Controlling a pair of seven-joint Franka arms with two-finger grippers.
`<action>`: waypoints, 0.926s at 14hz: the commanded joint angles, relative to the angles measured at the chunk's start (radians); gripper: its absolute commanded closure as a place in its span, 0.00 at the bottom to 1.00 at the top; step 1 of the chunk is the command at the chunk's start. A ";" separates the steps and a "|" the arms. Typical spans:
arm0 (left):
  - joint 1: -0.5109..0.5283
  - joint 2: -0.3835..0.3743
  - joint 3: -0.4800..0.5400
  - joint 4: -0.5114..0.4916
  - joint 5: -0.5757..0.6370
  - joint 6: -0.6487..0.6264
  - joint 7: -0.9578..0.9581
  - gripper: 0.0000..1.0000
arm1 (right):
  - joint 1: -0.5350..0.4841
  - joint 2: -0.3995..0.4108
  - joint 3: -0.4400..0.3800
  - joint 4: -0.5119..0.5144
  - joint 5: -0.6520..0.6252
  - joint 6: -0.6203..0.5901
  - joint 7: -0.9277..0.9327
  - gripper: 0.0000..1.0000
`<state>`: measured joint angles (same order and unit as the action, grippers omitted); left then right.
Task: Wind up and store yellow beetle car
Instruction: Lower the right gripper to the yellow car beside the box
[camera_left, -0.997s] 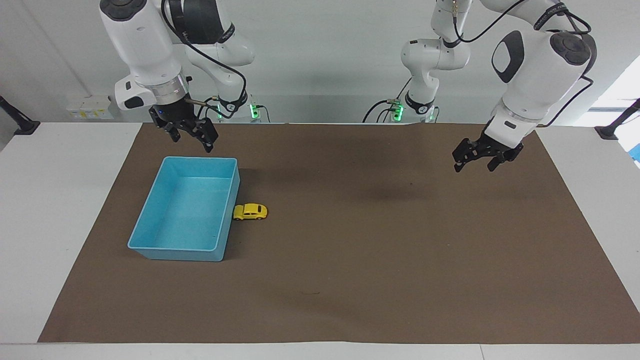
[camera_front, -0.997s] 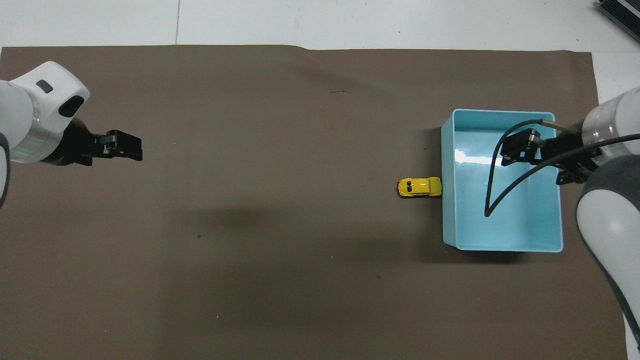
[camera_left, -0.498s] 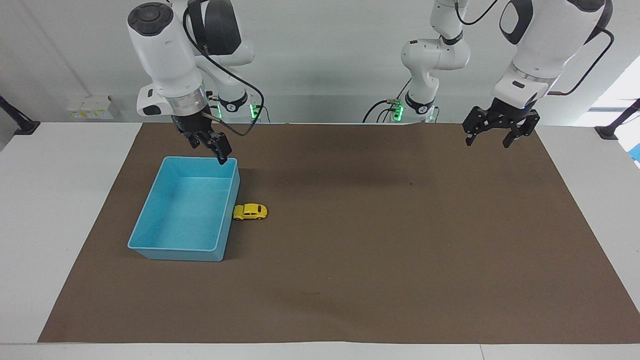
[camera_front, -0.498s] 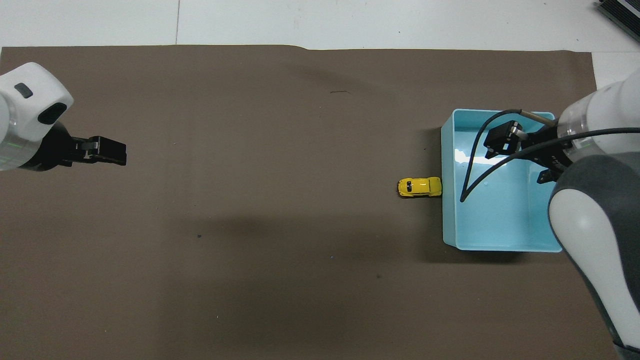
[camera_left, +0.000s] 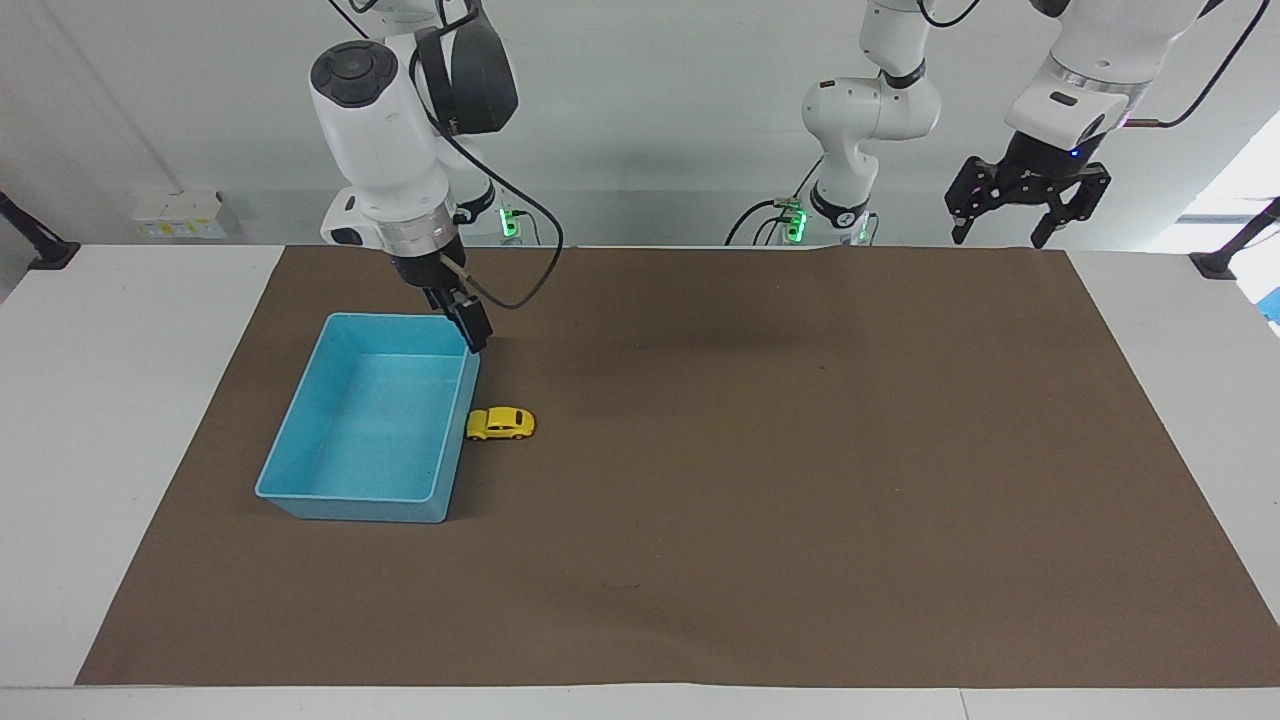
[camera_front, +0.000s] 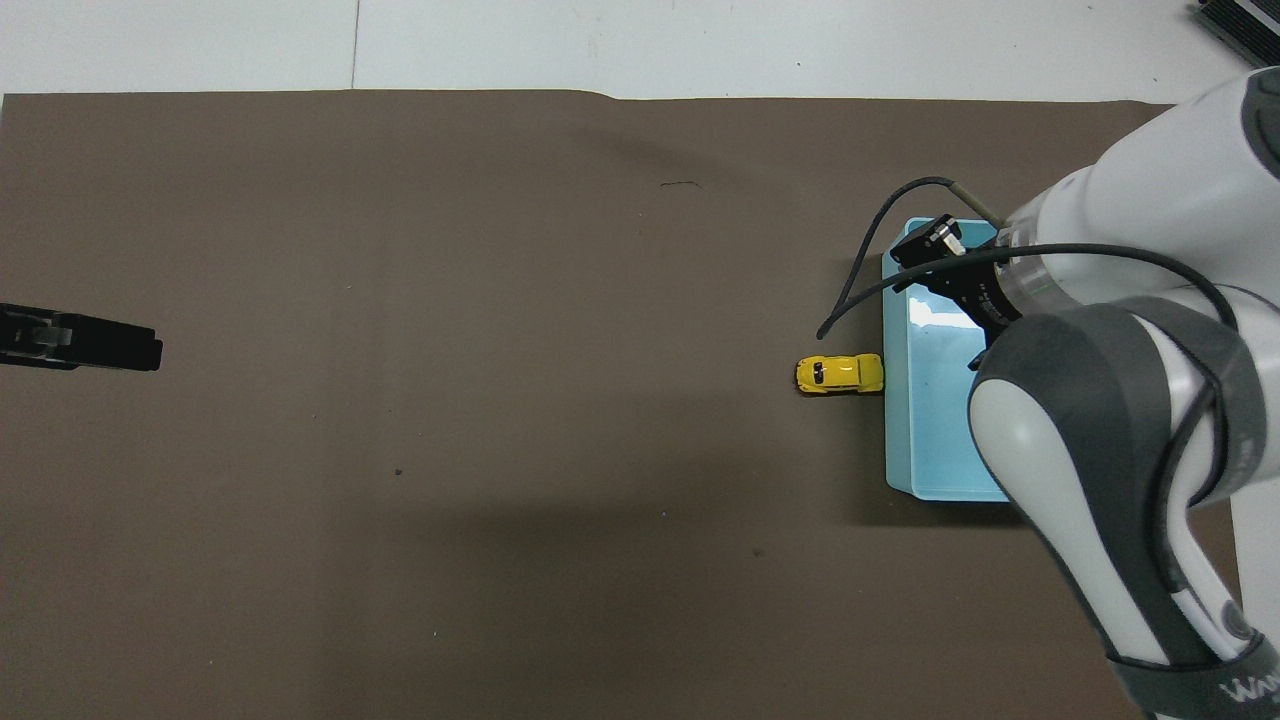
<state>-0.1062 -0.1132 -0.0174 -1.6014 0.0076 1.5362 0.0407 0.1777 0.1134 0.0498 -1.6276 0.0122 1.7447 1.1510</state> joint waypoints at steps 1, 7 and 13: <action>0.011 -0.040 -0.006 -0.045 0.014 0.004 0.027 0.00 | 0.014 0.011 0.008 -0.021 -0.009 0.039 0.126 0.00; 0.011 -0.037 -0.012 -0.038 0.006 -0.004 0.014 0.00 | 0.054 0.031 0.008 -0.067 -0.075 0.116 0.376 0.00; 0.000 -0.040 -0.010 -0.045 0.005 0.004 0.024 0.00 | 0.040 0.064 0.007 -0.112 -0.098 0.186 0.467 0.00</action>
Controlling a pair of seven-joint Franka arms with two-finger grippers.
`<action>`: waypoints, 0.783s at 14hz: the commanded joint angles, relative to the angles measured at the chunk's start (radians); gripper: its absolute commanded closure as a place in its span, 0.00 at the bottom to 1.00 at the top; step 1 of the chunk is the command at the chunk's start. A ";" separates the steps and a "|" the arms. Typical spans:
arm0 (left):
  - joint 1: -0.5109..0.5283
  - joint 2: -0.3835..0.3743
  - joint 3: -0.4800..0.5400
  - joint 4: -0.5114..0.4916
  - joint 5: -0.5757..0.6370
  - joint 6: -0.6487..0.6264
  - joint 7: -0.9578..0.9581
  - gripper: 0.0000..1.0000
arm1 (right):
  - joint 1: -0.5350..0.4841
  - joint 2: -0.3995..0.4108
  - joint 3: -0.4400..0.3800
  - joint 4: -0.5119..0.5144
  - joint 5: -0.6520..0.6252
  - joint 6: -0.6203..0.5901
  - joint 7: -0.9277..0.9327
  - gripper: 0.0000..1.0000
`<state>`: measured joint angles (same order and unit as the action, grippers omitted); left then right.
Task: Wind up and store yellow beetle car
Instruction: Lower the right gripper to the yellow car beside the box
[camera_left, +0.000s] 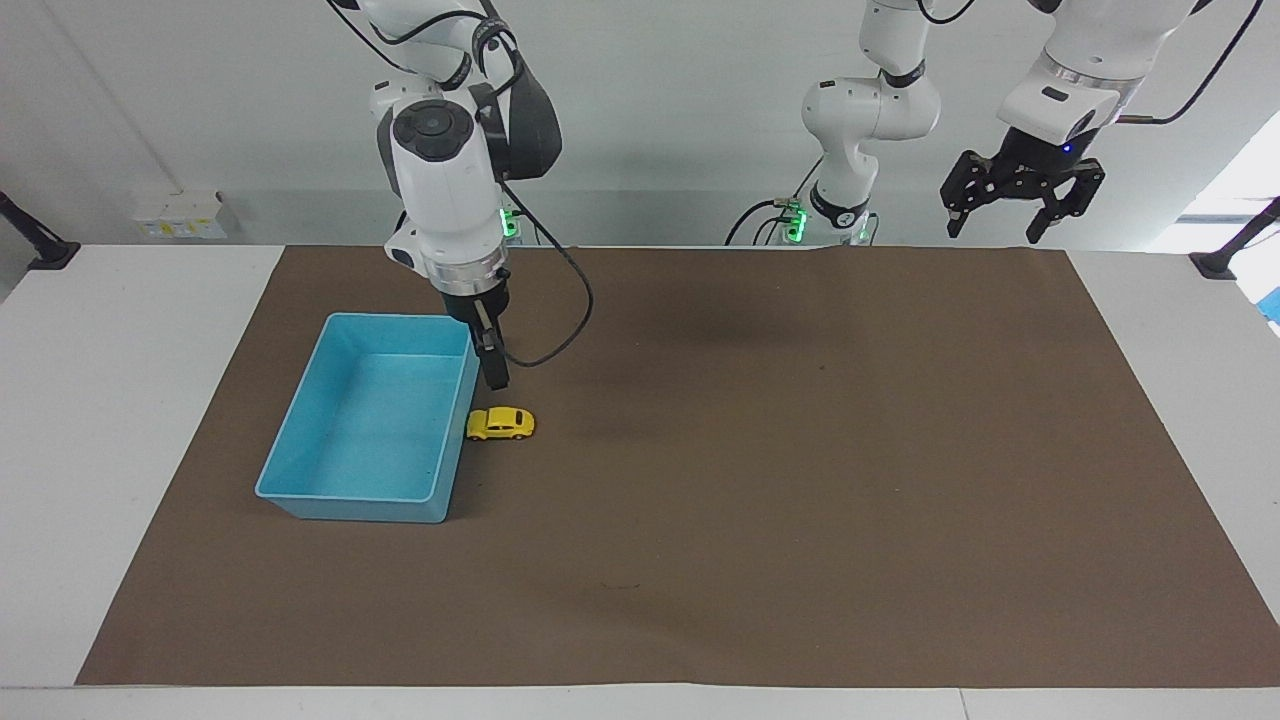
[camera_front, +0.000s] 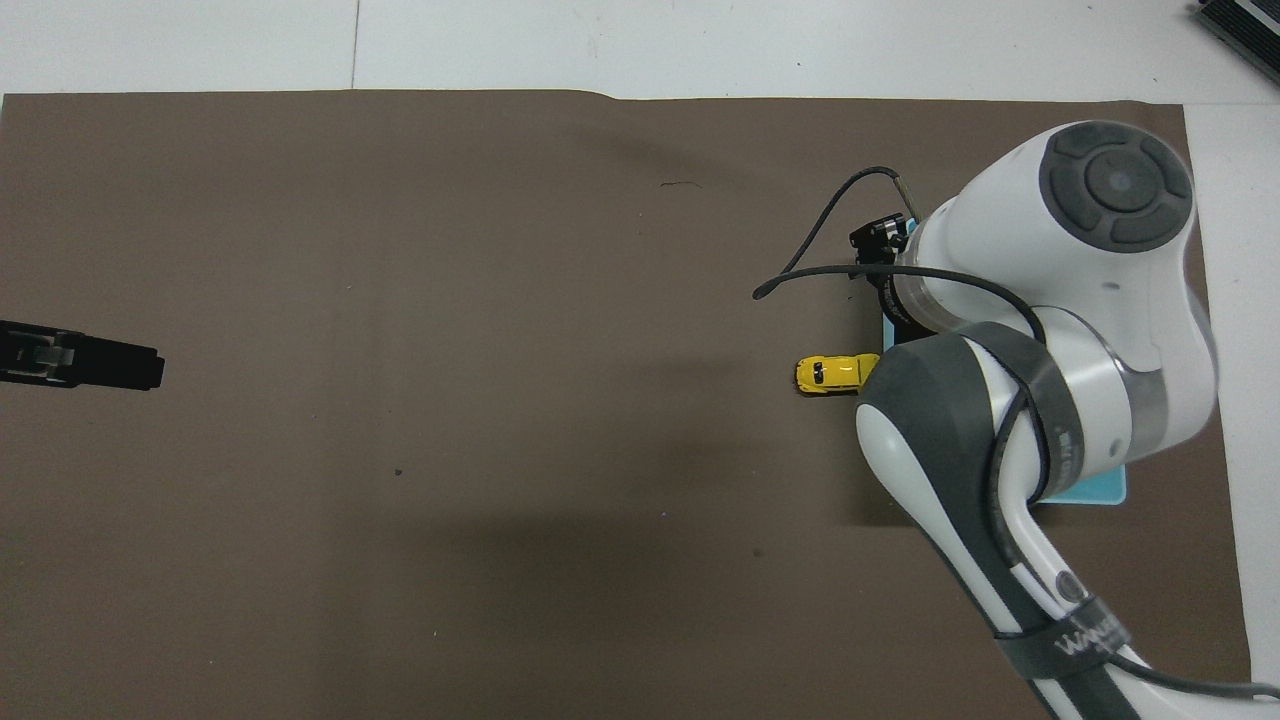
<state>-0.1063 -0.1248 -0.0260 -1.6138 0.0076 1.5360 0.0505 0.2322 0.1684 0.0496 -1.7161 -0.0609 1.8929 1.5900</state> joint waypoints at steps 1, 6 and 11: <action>0.000 -0.029 -0.003 -0.032 0.002 0.010 0.014 0.00 | -0.014 0.017 0.007 -0.040 -0.040 0.047 0.039 0.00; 0.010 -0.026 0.000 -0.032 -0.031 0.029 0.020 0.00 | -0.024 0.022 0.007 -0.170 -0.045 0.202 0.142 0.00; 0.010 -0.026 0.000 -0.031 -0.031 0.030 0.020 0.00 | -0.011 0.042 0.007 -0.264 -0.046 0.313 0.244 0.00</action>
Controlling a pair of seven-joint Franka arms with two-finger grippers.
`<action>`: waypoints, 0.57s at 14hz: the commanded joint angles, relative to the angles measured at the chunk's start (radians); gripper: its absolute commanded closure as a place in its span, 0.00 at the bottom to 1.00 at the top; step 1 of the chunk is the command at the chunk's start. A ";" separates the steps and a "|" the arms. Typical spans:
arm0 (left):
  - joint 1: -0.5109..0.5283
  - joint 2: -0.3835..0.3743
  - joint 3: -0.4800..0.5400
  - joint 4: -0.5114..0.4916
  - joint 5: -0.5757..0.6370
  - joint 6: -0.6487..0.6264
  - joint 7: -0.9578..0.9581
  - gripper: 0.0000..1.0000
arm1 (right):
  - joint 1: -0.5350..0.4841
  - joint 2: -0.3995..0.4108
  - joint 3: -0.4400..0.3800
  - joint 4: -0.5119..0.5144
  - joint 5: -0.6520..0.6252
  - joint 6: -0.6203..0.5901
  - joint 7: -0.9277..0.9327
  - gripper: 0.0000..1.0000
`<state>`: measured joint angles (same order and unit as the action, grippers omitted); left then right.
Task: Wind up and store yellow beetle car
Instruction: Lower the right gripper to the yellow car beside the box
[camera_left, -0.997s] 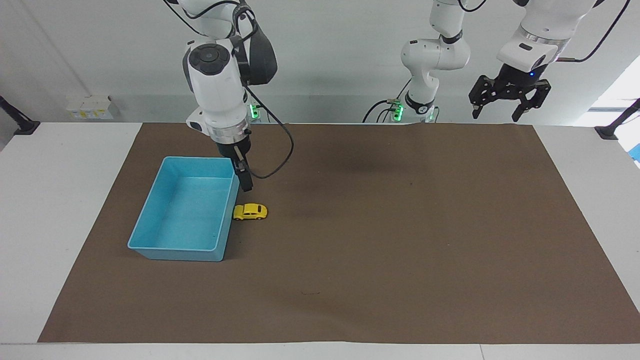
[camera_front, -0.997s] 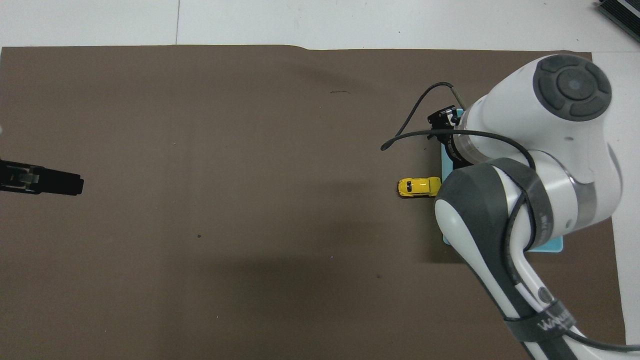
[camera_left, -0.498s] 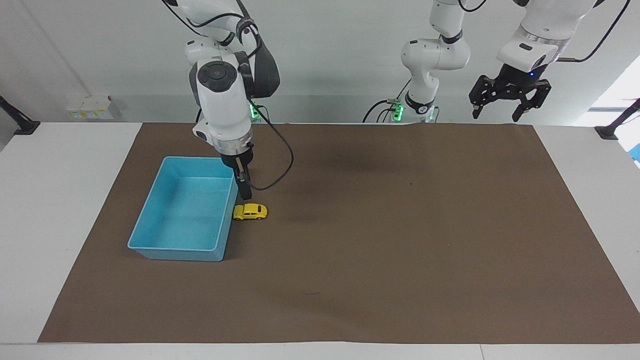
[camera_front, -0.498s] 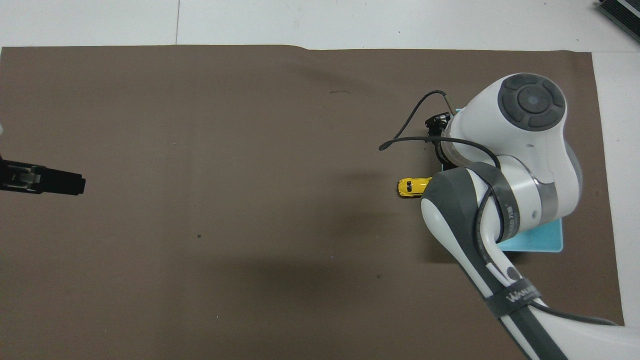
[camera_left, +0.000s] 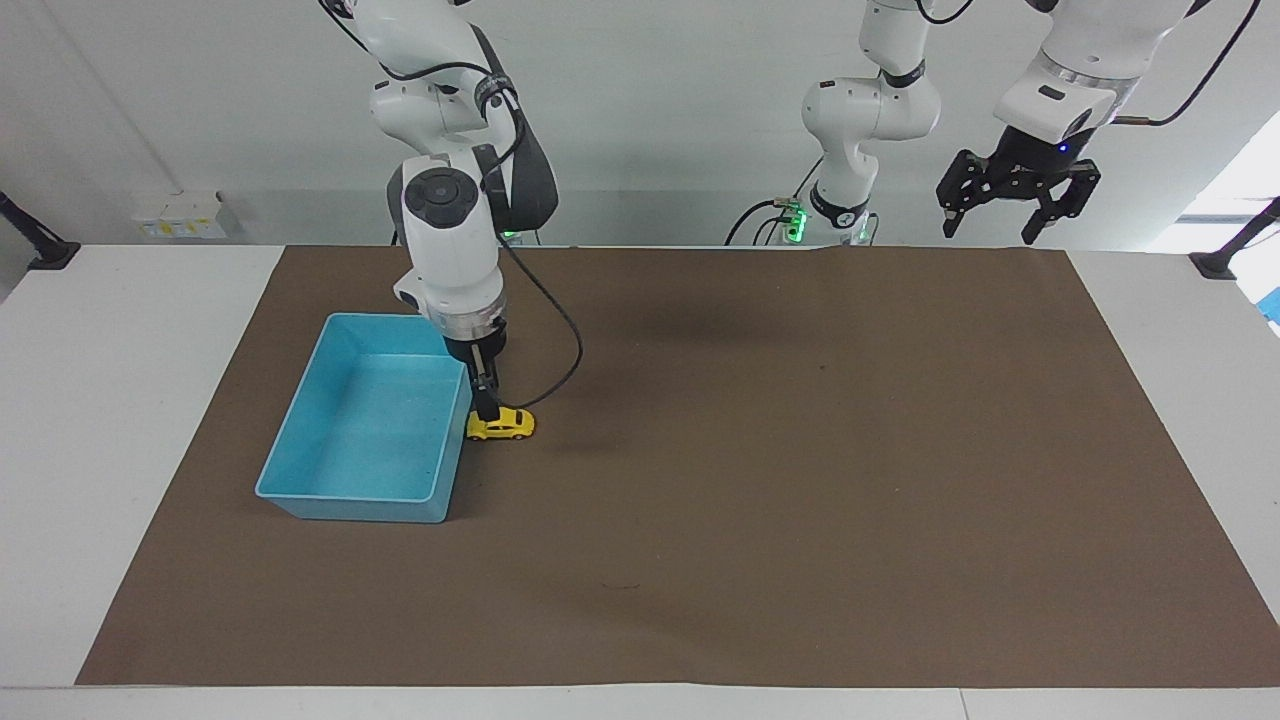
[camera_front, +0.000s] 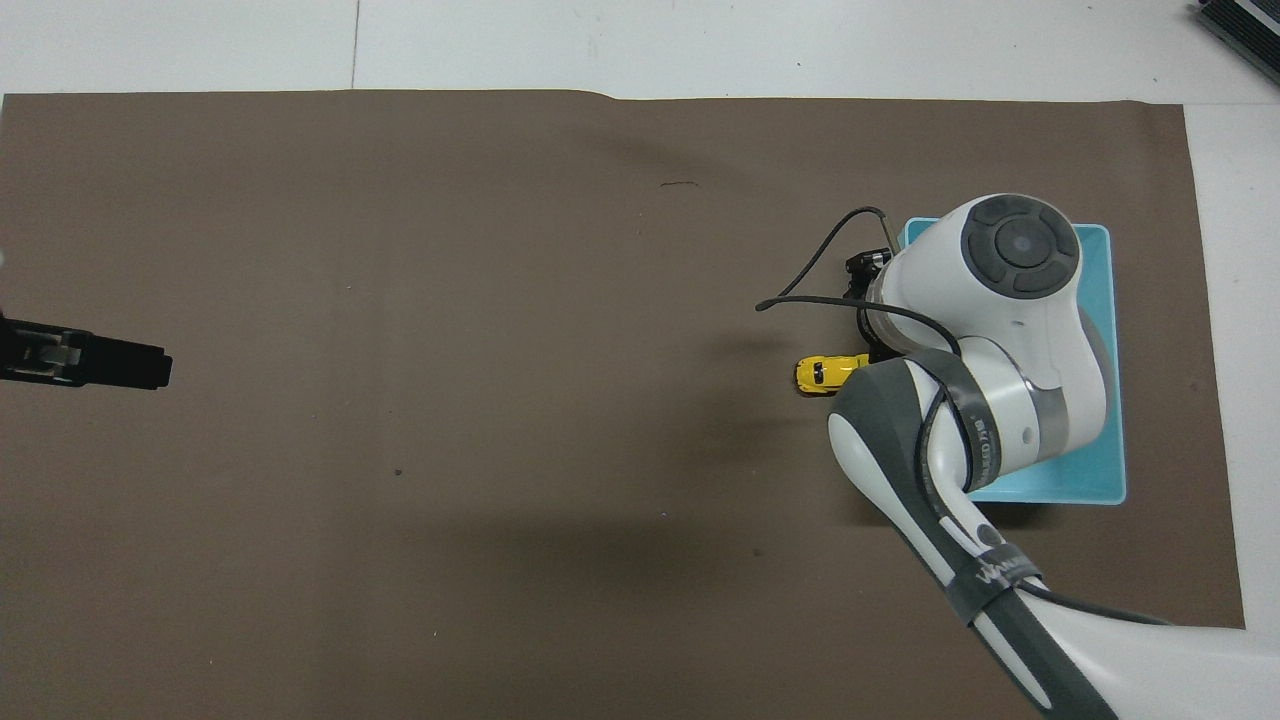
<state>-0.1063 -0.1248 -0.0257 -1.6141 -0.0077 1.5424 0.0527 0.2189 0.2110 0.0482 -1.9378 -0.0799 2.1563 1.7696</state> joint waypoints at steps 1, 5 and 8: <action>0.010 -0.024 0.000 -0.029 -0.015 0.024 0.016 0.00 | 0.002 0.011 0.009 -0.056 -0.029 0.066 0.077 0.00; 0.010 -0.024 0.000 -0.029 -0.015 0.025 0.018 0.00 | 0.017 0.054 0.009 -0.089 -0.093 0.143 0.114 0.00; 0.008 -0.024 -0.002 -0.029 -0.015 0.025 0.016 0.00 | 0.013 0.082 0.007 -0.125 -0.127 0.213 0.122 0.00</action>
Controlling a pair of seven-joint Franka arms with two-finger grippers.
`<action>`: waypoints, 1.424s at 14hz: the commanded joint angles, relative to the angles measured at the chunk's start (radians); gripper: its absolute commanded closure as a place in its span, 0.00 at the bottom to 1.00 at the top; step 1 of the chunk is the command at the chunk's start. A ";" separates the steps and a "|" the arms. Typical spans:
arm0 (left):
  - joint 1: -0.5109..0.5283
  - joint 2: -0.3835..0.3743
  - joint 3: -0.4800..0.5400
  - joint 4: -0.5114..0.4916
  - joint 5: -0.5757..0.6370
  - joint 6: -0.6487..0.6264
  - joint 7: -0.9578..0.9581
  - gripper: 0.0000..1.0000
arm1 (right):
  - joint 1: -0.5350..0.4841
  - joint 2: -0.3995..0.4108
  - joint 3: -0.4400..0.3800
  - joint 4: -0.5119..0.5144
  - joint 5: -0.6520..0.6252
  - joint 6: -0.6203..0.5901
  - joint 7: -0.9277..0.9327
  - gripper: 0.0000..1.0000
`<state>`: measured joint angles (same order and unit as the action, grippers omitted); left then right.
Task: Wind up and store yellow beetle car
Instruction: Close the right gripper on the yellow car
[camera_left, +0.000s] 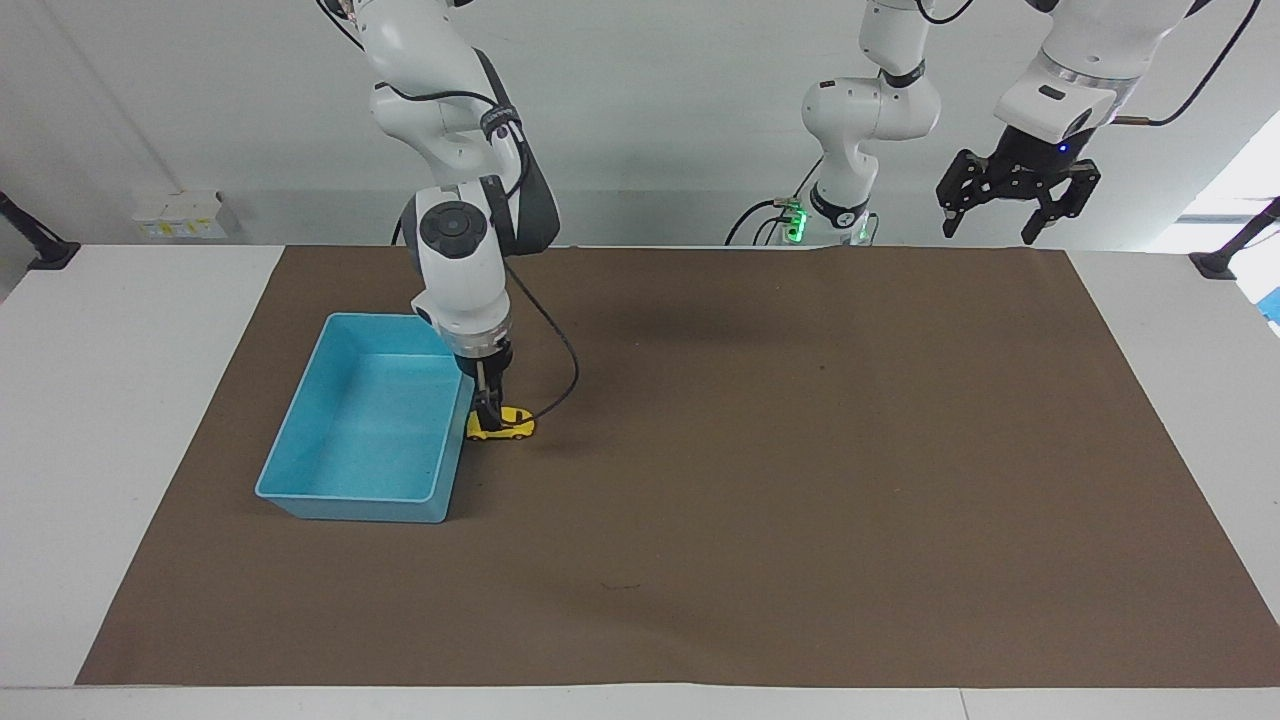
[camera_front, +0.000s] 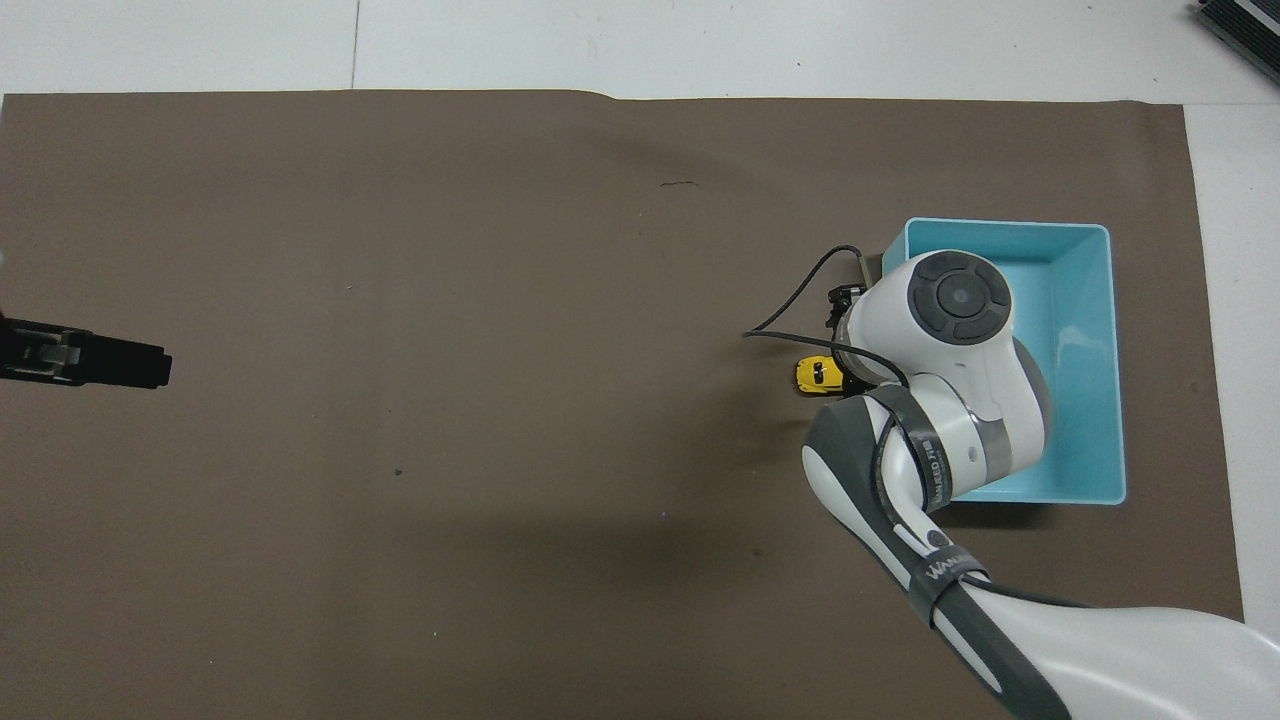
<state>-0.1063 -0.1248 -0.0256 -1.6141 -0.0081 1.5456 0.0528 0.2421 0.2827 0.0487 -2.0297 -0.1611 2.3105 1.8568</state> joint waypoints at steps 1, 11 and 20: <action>0.008 -0.024 0.000 -0.029 -0.015 0.022 0.016 0.00 | -0.017 0.016 0.007 -0.043 -0.055 0.076 0.039 0.00; 0.010 -0.024 0.000 -0.029 -0.015 0.019 0.016 0.00 | 0.002 0.032 0.008 -0.005 -0.060 0.028 0.139 1.00; 0.011 -0.024 0.000 -0.026 -0.015 0.008 0.004 0.00 | 0.060 -0.040 0.020 0.132 -0.046 -0.169 0.125 1.00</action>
<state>-0.1063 -0.1249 -0.0247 -1.6141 -0.0097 1.5464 0.0529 0.3084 0.2795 0.0515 -1.9006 -0.1848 2.1661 1.9614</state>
